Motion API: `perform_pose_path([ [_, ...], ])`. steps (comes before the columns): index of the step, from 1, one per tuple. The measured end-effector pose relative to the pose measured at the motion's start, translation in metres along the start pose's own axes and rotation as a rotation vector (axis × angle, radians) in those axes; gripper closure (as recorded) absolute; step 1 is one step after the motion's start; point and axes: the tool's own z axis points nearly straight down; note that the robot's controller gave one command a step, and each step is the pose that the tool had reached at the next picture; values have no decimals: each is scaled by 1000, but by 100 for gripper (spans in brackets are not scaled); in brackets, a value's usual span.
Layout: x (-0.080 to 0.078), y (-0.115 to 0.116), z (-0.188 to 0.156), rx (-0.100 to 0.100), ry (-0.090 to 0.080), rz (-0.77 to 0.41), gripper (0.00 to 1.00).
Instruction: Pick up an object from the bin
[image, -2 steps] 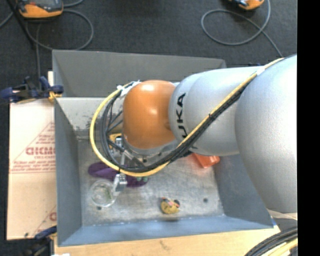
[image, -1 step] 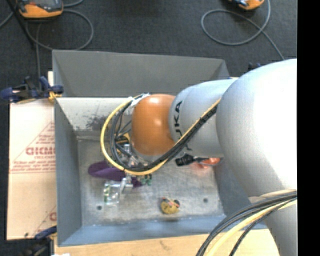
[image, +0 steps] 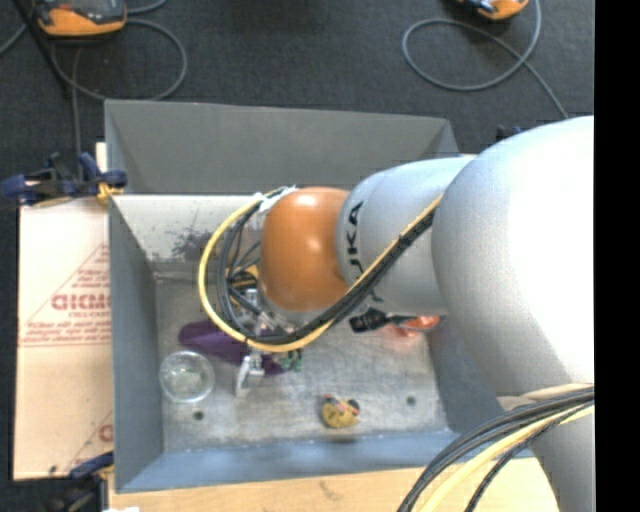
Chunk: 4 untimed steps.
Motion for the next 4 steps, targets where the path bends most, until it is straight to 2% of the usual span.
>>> perform_pose_path([
  [1,-3,-3,4,1,1,1,0],
  [2,-19,-7,5,-4,11,54,100],
  [4,-18,-7,2,-4,10,55,100],
])
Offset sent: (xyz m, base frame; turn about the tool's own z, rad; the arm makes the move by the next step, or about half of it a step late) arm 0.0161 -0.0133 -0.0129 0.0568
